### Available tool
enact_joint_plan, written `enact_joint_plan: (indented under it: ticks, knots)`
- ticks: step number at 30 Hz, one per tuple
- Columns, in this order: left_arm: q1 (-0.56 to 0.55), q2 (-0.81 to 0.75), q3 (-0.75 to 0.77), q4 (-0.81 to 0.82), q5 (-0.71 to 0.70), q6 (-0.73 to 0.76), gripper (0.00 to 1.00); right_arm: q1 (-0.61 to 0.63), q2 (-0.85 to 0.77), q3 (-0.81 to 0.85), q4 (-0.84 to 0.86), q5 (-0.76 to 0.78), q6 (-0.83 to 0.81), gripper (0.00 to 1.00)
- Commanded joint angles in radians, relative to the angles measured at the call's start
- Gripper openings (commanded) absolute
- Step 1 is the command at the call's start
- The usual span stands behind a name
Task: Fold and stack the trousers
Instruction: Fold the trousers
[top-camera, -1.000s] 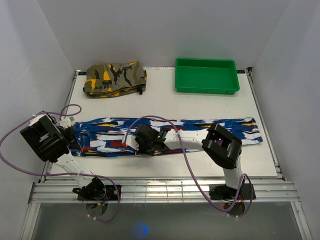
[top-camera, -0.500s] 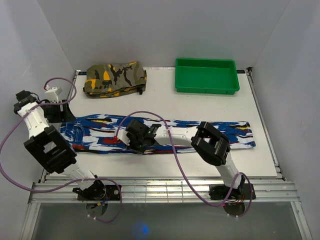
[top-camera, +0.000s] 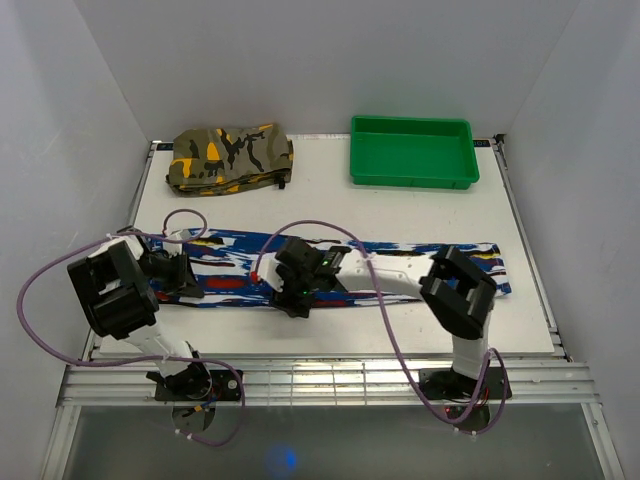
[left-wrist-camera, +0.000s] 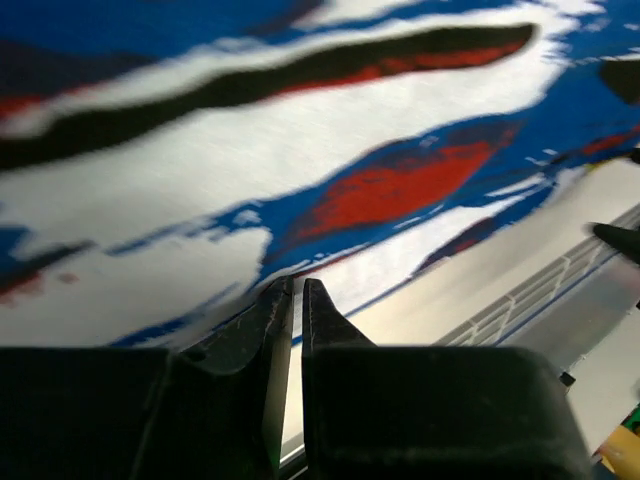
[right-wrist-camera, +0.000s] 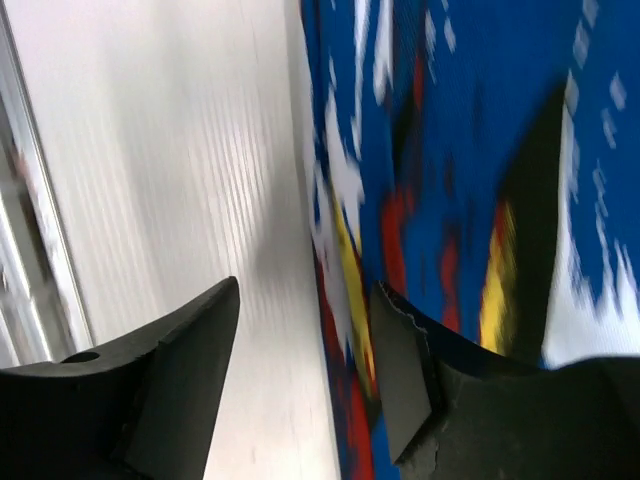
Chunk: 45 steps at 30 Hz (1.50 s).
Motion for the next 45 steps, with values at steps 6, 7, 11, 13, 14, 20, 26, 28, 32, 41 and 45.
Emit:
enact_joint_plan:
  ticks: [6,7,11,13,14,20,26,28,32,41,45]
  knots:
    - [0.01,0.074,0.028,0.142,-0.13,-0.041,0.2,-0.238,-0.402,-0.301,-0.187,0.045,-0.145,0.52]
    - [0.01,0.076,0.028,0.147,-0.136,-0.035,0.2,-0.275,-0.437,-0.372,-0.201,0.058,-0.184,0.49]
    - [0.01,0.077,0.033,0.152,-0.14,-0.029,0.2,-0.496,-0.629,-0.526,-0.256,0.124,-0.356,0.47]
    - [0.01,0.082,0.034,0.156,-0.144,-0.029,0.2,-0.528,-0.7,-0.563,-0.267,0.153,-0.41,0.46]
    - [0.01,0.088,0.034,0.158,-0.144,-0.031,0.2,-0.533,-0.721,-0.578,-0.272,0.157,-0.432,0.45]
    - [0.01,0.097,0.019,0.176,-0.133,-0.054,0.19,-0.492,-0.614,-0.478,-0.272,0.024,-0.325,0.41]
    - [0.01,0.097,0.017,0.181,-0.14,-0.061,0.2,-0.281,-0.444,-0.359,-0.091,0.099,-0.173,0.35]
    - [0.01,0.097,0.016,0.184,-0.143,-0.064,0.2,-0.228,-0.396,-0.307,-0.065,0.127,-0.142,0.35]
    - [0.01,0.097,0.004,0.199,-0.141,-0.072,0.2,-0.142,-0.289,-0.244,-0.048,0.193,-0.137,0.31]
    - [0.01,0.116,0.013,0.199,-0.126,-0.088,0.2,-0.065,-0.189,-0.226,-0.013,0.294,-0.157,0.3]
    - [0.01,0.114,0.013,0.199,-0.13,-0.086,0.2,-0.064,-0.174,-0.241,0.006,0.314,-0.163,0.3]
